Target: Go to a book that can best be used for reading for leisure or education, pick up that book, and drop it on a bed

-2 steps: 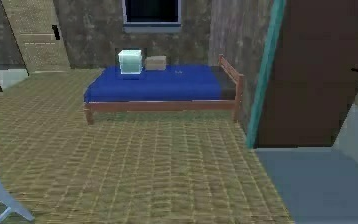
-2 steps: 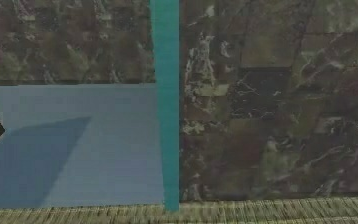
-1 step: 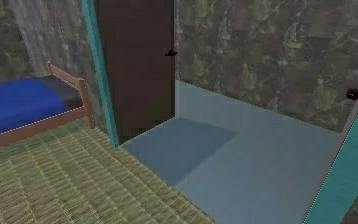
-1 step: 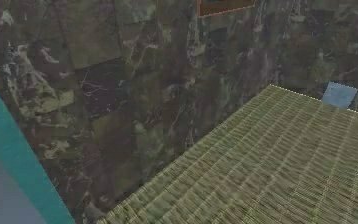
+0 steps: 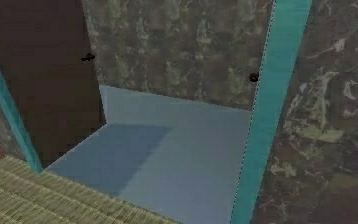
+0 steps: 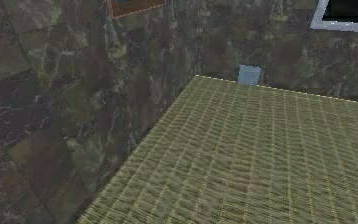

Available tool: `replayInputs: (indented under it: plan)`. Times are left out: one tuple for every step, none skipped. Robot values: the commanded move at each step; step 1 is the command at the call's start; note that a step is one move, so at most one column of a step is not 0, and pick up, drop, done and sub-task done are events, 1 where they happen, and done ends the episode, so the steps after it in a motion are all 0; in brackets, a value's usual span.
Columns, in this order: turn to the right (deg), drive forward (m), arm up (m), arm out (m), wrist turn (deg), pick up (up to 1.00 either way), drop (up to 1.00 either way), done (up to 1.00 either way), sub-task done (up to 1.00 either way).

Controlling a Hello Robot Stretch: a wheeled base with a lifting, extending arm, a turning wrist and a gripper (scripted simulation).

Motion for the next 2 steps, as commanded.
replayInputs:
  plan:
    - [0.0, 0.05, 0.0, 0.0, 0.0, 0.0, 0.0, 0.0, 0.0]
    - [-18.0, 0.0, 0.0, 0.0, 0.0, 0.0, 0.0, 0.0, 0.0]
